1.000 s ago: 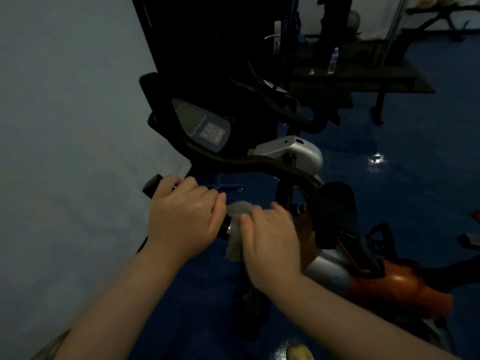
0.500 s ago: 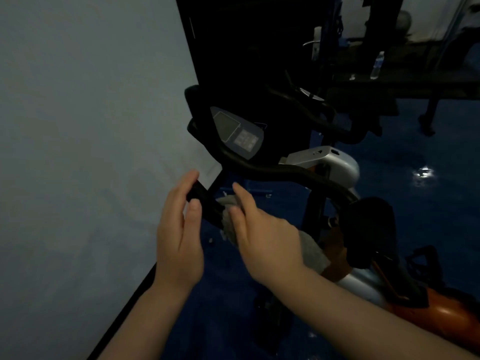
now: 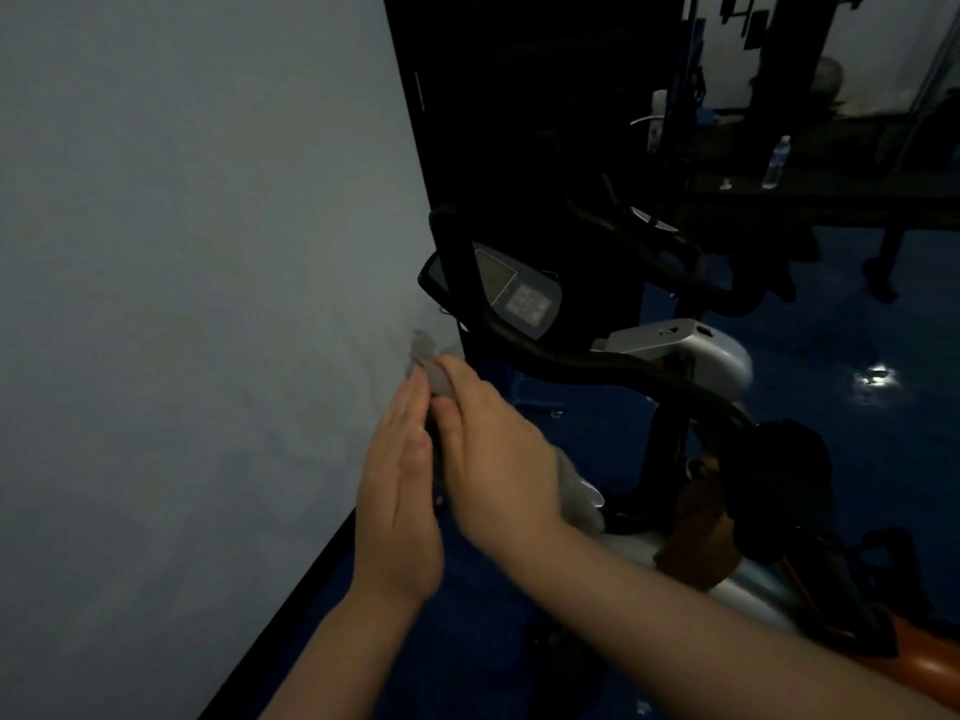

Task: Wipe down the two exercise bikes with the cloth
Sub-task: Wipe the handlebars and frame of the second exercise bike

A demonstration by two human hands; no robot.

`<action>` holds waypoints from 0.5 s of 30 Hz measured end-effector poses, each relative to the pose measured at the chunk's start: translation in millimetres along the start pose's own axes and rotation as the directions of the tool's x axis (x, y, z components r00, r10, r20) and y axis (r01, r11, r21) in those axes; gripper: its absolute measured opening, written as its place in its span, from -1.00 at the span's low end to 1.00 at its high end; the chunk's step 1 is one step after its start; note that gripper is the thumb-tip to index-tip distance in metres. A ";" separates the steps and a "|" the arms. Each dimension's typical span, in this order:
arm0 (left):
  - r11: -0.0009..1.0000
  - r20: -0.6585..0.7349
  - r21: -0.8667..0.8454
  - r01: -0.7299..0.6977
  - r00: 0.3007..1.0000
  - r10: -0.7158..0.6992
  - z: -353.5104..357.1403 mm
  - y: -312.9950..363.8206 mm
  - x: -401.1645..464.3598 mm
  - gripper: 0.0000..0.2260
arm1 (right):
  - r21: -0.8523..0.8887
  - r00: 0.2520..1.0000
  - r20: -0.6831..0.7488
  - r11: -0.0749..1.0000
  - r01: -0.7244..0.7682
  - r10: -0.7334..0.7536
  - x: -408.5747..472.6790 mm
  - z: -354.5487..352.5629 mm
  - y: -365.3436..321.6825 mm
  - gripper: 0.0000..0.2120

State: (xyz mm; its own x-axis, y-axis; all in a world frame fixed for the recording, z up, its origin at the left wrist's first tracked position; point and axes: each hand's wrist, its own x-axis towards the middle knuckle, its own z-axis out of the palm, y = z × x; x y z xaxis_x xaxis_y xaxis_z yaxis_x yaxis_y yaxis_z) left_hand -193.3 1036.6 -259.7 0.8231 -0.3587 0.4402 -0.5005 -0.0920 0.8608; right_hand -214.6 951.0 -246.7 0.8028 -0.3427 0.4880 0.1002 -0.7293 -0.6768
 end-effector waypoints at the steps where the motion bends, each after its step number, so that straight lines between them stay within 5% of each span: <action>1: 1.000 0.019 -0.019 0.000 1.000 0.001 -0.7 -0.7 -0.5 -0.55 | -0.049 0.999 0.042 0.998 0.026 -0.024 -2.4 -6.8 10.9 -0.71; 5: 1.000 0.029 -0.025 0.010 1.000 -0.010 -3.1 -2.9 0.6 -0.54 | -0.273 0.964 0.230 0.960 -0.069 0.135 12.2 -13.2 25.9 -0.75; 8: 0.999 0.030 -0.044 0.022 0.999 -0.020 -1.1 -3.5 0.0 -0.54 | -0.134 0.977 0.066 0.972 -0.193 0.203 21.3 4.0 12.0 -0.64; 11: 1.000 0.055 -0.018 0.000 0.998 0.001 -1.6 -5.4 -0.9 -0.55 | -0.327 1.000 0.016 0.945 0.021 -0.017 -9.1 -1.2 17.2 -0.70; 15: 0.983 0.074 0.150 -0.110 0.992 0.100 2.2 -6.0 -6.9 -0.54 | -0.494 0.995 0.093 0.867 0.065 -0.021 -49.5 -30.3 53.9 -0.49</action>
State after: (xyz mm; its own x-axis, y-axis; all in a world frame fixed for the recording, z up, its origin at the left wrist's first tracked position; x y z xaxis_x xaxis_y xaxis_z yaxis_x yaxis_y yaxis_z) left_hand -196.5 1037.6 -268.5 0.7473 -0.4334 0.5038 -0.6222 -0.1901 0.7594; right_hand -266.7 910.7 -290.7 0.8519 -0.2705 0.4483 -0.1519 -0.9471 -0.2829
